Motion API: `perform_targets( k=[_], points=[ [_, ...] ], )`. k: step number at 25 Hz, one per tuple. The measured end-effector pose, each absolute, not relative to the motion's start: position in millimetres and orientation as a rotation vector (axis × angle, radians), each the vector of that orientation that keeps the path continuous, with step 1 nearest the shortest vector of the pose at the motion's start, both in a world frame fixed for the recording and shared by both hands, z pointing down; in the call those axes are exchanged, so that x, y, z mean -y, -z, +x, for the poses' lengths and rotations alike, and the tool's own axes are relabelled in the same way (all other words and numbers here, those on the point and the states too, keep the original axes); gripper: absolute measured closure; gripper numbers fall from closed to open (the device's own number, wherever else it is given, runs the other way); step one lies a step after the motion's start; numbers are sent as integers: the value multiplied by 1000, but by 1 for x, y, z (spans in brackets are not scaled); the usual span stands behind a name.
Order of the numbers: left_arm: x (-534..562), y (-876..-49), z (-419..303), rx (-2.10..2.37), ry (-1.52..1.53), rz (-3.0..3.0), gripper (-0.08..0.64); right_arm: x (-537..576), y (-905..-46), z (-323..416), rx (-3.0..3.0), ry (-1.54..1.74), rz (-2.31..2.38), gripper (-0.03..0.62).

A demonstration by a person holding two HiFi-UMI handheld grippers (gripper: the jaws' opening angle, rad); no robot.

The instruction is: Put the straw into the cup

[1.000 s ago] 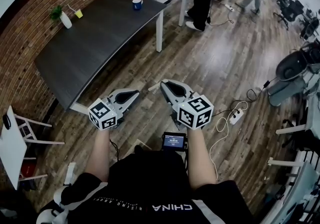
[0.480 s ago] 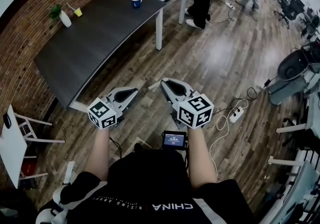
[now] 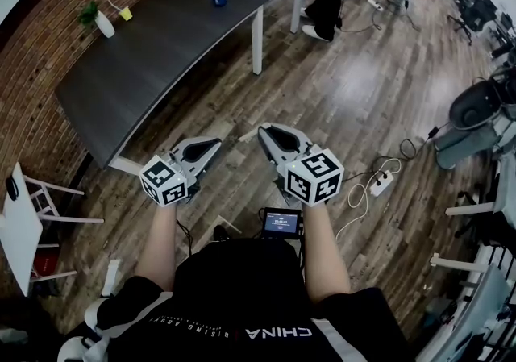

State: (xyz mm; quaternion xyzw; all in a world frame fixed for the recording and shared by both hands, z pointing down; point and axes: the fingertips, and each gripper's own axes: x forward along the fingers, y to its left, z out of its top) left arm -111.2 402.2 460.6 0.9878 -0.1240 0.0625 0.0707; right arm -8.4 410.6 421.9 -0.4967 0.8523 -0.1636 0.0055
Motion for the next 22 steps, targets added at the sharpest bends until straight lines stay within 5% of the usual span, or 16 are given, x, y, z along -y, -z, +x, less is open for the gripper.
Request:
perform_targets(
  k=[22],
  points=[
    [-395,-471,-55,523,-181,2926,555,-403,-441,64,-2668,572,-1510,546]
  ],
)
